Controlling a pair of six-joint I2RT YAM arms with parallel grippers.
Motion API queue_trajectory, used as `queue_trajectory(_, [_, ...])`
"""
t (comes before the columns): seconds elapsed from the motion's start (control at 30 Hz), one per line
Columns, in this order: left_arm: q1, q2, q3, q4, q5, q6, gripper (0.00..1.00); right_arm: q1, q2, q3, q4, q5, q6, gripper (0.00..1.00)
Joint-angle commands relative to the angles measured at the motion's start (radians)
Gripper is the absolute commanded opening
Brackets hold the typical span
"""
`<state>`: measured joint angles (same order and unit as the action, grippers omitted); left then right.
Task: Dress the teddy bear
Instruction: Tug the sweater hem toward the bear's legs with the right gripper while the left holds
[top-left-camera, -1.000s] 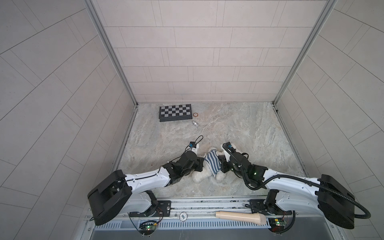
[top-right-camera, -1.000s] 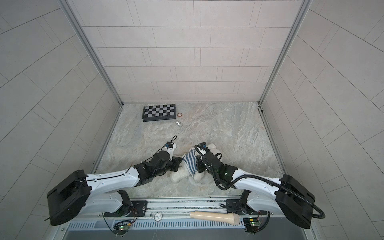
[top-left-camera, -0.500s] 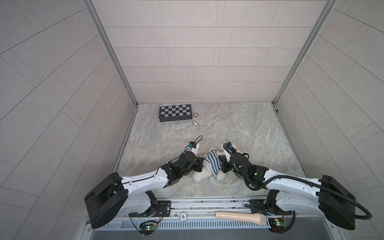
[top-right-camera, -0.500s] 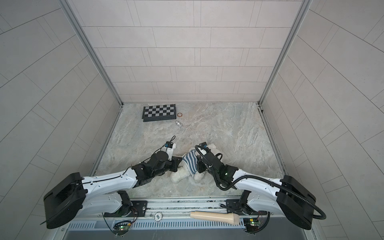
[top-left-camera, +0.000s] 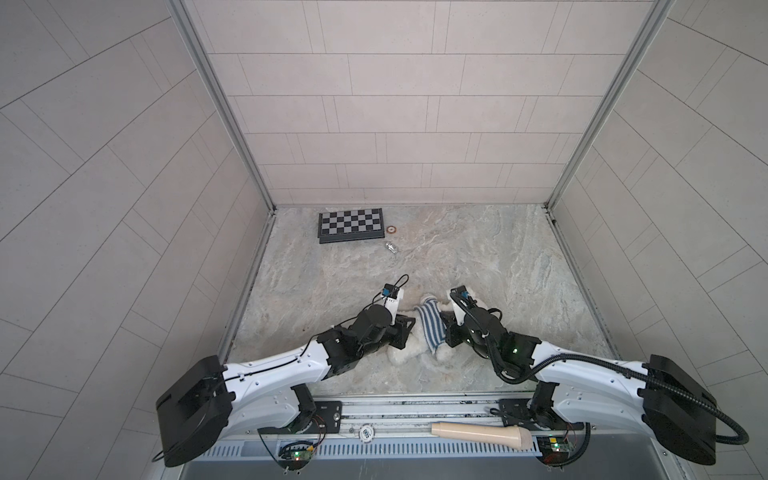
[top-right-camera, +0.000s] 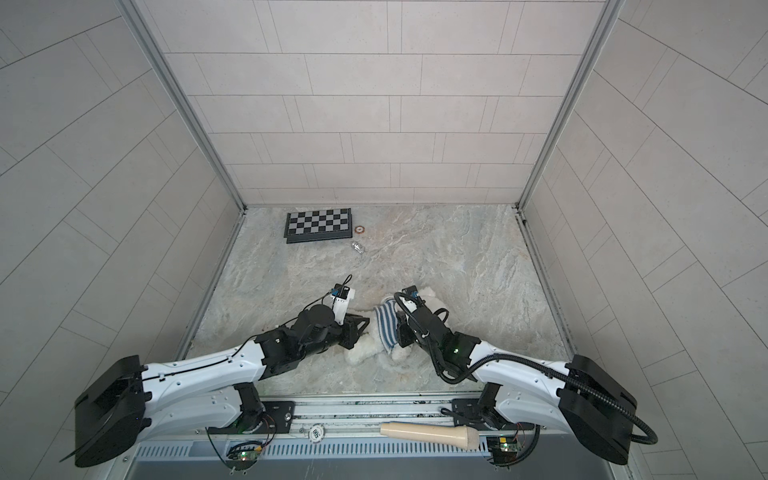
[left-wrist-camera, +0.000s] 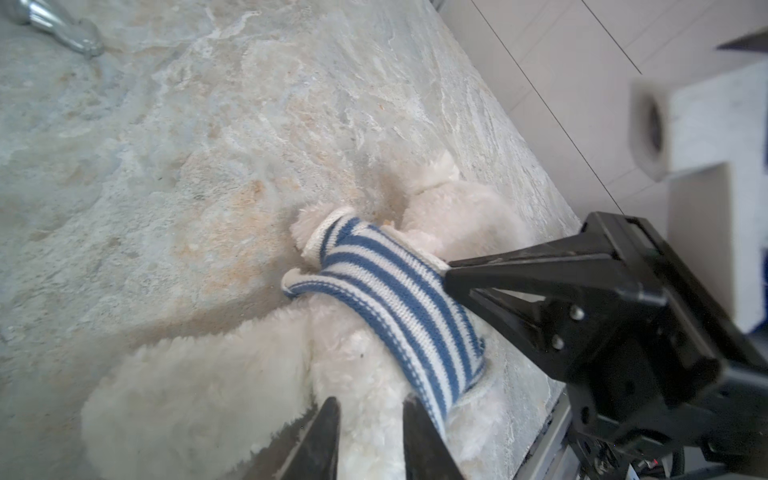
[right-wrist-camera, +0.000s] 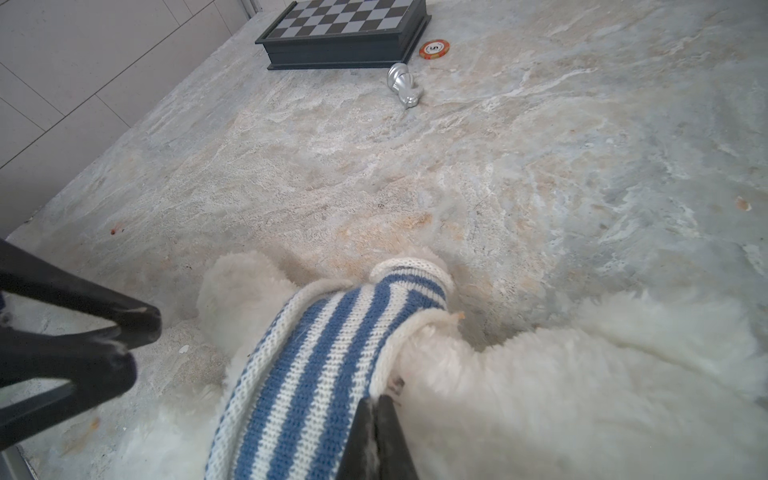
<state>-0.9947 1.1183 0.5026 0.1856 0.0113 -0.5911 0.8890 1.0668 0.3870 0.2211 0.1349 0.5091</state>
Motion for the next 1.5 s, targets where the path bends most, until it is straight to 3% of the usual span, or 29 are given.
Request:
queue_trajectory(0.0, [-0.037,0.034,0.066,0.034,0.017,-0.01,0.23,-0.005,-0.02,-0.016,0.016,0.02,0.007,0.0])
queue_trajectory(0.07, [-0.044,0.082,0.087,0.076,0.036,-0.03,0.17,-0.005,-0.018,-0.018,0.018,0.015,0.009,0.0])
queue_trajectory(0.33, [-0.045,0.232,0.105,0.142,0.026,-0.084,0.06,-0.004,-0.032,-0.038,0.047,0.006,0.02,0.0])
queue_trajectory(0.8, [-0.034,0.272,0.093,0.117,-0.012,-0.074,0.03,-0.004,-0.045,-0.029,0.015,0.024,0.009,0.0])
queue_trajectory(1.2, [-0.023,0.224,0.109,0.023,-0.048,-0.075,0.04,-0.007,-0.101,-0.054,-0.016,0.021,-0.048,0.26])
queue_trajectory(1.47, [-0.022,0.149,0.141,-0.046,-0.061,-0.021,0.1,-0.008,-0.139,-0.016,-0.091,0.001,-0.059,0.41])
